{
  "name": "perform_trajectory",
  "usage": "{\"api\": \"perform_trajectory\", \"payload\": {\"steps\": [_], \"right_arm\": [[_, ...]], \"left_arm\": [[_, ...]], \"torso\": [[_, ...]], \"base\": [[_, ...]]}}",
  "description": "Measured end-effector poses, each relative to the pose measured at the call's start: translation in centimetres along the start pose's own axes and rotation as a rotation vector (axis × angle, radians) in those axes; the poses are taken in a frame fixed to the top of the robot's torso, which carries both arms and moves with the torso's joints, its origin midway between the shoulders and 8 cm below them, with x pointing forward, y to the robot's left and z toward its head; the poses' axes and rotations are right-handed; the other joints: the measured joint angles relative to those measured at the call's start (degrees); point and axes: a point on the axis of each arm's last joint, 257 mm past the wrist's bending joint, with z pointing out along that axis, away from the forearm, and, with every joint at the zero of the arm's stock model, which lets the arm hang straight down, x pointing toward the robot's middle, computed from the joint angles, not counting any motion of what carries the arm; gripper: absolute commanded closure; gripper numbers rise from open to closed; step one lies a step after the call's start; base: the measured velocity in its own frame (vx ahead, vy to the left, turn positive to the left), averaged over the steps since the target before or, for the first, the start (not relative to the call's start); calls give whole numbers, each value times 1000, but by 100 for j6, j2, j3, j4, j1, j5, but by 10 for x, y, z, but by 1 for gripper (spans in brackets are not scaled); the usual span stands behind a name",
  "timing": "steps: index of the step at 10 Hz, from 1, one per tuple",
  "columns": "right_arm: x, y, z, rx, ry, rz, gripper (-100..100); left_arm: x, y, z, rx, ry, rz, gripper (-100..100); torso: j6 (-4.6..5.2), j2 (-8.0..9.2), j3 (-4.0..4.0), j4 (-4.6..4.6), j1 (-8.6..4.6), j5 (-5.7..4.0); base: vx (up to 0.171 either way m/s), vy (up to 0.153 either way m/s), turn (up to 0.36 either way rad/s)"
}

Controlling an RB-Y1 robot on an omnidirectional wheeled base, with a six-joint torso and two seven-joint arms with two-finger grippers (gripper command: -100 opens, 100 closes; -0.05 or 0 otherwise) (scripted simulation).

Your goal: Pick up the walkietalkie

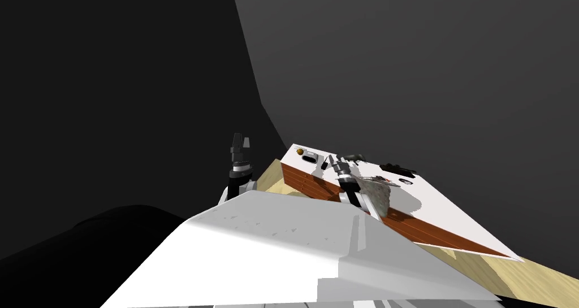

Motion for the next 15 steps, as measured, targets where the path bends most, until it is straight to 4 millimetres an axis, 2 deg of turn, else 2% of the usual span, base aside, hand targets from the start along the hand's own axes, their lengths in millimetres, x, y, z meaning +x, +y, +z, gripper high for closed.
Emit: {"api": "perform_trajectory", "payload": {"steps": [8,15], "right_arm": [[60,-50,-1,101,150,-234,-100],[117,-90,-15,169,306,-414,-100]], "left_arm": [[0,0,0,0,0,0,0],[0,0,0,0,0,0,0]], "torso": [[0,-2,-1,-1,0,0],[0,1,1,0,-2,0]], "base": [[48,44,-26],[48,40,-28]]}}
